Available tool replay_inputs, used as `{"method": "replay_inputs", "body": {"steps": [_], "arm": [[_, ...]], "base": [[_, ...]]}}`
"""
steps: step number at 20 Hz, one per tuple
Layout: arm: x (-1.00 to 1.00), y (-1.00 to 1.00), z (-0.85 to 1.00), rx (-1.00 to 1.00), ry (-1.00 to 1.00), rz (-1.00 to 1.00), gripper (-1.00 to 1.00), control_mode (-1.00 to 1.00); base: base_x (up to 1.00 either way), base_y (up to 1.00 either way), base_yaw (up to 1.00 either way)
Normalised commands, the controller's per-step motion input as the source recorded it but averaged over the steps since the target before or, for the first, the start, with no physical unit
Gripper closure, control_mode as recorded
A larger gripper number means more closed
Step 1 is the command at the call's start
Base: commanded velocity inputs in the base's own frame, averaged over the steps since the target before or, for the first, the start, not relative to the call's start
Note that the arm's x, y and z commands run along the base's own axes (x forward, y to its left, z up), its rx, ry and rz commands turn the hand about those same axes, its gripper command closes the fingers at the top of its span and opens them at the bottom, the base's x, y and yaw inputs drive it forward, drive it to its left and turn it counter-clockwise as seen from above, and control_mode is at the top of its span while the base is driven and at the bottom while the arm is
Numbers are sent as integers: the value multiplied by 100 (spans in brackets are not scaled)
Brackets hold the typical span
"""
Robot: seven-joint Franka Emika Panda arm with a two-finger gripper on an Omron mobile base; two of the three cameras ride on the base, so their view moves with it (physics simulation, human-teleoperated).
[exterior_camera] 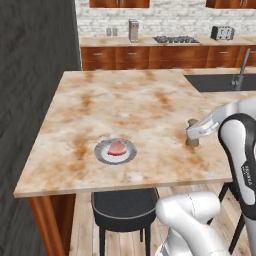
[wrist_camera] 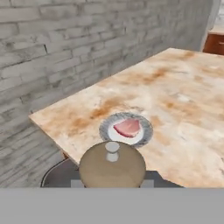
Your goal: Retrieve the shaker from the cabinet and place it next the steak on a plate on the dining table.
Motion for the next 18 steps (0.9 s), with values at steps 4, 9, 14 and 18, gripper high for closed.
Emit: {"method": "replay_inputs", "body": {"steps": [4,9,14,18], "arm": [[73,12,-50,7,0,51,100,-100],[63,15,-33,4,-1,25,100,-100],[52,15,-18,0,0,3,100,-100],[30,11,-17,0,0,0,100,-100]], "base": [[0,0,0],[0,0,0],[0,0,0],[0,0,0]]}}
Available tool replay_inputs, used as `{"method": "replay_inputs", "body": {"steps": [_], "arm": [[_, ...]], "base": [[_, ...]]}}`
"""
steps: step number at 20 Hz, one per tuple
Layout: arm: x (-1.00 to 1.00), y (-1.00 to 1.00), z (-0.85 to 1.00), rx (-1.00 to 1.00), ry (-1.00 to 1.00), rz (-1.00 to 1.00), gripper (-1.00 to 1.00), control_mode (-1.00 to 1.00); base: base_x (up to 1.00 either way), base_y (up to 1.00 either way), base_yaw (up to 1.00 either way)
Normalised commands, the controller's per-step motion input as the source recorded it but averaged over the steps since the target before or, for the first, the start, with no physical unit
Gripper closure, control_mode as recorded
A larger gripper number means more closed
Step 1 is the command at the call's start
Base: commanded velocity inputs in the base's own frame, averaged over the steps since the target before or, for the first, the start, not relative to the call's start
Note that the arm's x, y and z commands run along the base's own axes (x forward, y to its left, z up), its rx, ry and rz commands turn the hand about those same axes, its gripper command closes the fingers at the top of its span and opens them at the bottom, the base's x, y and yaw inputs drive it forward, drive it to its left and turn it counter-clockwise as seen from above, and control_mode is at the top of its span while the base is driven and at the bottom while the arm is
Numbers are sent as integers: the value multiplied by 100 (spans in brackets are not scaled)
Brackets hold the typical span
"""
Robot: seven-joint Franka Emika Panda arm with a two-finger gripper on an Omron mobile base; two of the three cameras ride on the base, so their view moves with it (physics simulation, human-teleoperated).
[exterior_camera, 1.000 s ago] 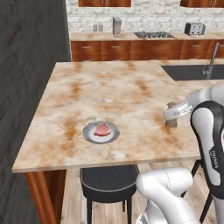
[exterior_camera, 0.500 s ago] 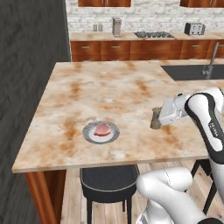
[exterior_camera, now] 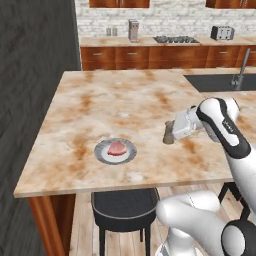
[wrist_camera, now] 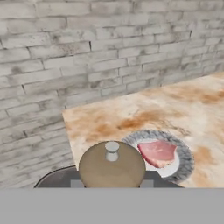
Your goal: Retrieve the shaker from the cabinet and place it next the steak on a plate on the dining table.
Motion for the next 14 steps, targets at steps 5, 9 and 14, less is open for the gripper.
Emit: {"method": "replay_inputs", "body": {"steps": [5,9,14], "arm": [[1,4,-31,0,-2,0,100,-100],[0,11,-33,4,-10,0,100,-100],[3,15,-55,13,-5,0,100,-100]], "base": [[0,0,0],[0,0,0],[0,0,0]]}}
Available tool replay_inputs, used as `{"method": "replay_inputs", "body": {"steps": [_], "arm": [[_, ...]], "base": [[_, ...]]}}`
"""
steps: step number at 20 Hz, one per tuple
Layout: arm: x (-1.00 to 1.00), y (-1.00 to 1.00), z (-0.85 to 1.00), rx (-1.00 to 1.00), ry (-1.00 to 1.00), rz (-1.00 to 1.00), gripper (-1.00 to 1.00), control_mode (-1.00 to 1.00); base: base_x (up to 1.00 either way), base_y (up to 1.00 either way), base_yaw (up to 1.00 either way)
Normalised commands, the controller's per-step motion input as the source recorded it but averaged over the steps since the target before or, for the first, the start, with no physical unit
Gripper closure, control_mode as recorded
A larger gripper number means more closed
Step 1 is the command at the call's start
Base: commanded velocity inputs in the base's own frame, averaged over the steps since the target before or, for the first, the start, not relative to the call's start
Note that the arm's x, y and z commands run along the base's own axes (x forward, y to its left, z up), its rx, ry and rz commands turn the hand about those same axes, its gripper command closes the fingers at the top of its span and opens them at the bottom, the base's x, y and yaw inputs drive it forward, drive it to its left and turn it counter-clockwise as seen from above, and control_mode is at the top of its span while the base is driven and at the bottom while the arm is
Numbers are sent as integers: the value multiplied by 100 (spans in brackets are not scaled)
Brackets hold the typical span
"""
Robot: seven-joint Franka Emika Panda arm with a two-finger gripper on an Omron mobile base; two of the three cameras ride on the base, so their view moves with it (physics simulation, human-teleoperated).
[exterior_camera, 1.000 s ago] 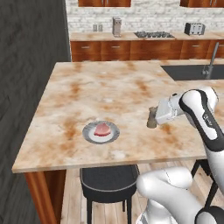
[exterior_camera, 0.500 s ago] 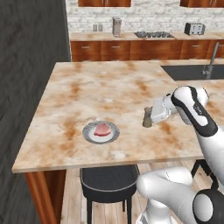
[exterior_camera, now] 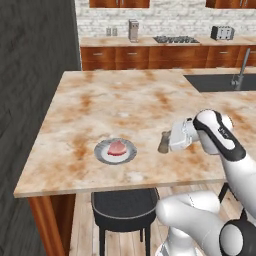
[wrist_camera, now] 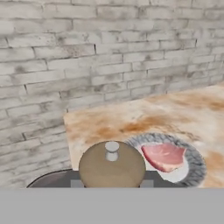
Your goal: Retrieve the shaker from the cabinet and place it next the steak on a plate on the dining table.
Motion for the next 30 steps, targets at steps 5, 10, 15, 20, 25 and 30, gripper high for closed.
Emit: {"method": "replay_inputs", "body": {"steps": [5,10,15,20,25,30], "arm": [[34,2,-30,7,0,-1,100,-100],[41,0,-3,0,0,-1,100,-100],[33,0,-5,0,0,0,100,-100],[28,0,-16,0,0,0,100,-100],[23,0,-27,-6,1,3,100,-100],[14,0,-20,-9,0,5,100,-100]], "base": [[0,0,0],[0,0,0],[0,0,0],[0,0,0],[0,0,0],[0,0,0]]}}
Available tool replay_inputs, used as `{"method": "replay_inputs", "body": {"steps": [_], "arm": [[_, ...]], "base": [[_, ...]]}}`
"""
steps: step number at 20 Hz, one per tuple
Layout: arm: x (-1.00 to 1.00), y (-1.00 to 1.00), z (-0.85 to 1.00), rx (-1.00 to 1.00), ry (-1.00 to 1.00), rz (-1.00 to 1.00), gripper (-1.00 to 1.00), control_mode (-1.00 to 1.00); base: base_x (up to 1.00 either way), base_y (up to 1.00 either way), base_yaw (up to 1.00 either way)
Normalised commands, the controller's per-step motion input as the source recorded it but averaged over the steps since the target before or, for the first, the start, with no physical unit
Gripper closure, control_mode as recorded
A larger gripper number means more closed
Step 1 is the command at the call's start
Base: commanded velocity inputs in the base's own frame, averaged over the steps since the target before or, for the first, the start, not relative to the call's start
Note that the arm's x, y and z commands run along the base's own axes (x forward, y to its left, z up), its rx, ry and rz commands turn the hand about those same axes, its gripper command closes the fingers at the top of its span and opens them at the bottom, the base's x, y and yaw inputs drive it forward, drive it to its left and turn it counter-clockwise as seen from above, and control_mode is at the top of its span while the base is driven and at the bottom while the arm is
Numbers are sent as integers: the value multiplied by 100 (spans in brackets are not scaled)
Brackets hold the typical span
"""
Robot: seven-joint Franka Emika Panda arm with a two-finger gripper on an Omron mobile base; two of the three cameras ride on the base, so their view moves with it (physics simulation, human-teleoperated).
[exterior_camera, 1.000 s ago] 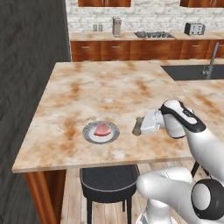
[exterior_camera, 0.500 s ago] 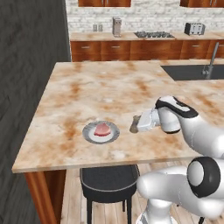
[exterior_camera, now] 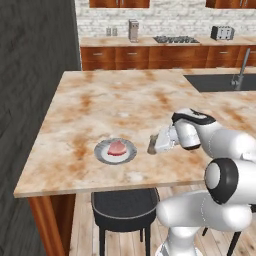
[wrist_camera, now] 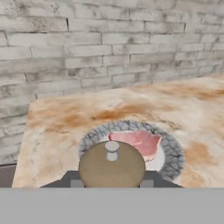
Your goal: Retrieve the shaker from the cabinet and place it next the steak on a plate on the dining table.
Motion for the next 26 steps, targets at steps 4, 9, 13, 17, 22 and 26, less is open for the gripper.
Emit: {"method": "replay_inputs", "body": {"steps": [4,9,13,17,22,26], "arm": [[5,0,-23,-4,-1,2,100,-100],[3,0,-30,0,-7,0,100,-100],[20,0,-31,0,-9,0,100,-100],[25,0,-35,0,-1,0,100,-100],[11,0,-33,0,-1,0,100,-100],[15,0,-33,0,-1,0,100,-100]], "base": [[0,0,0],[0,0,0],[0,0,0],[0,0,0],[0,0,0],[0,0,0]]}}
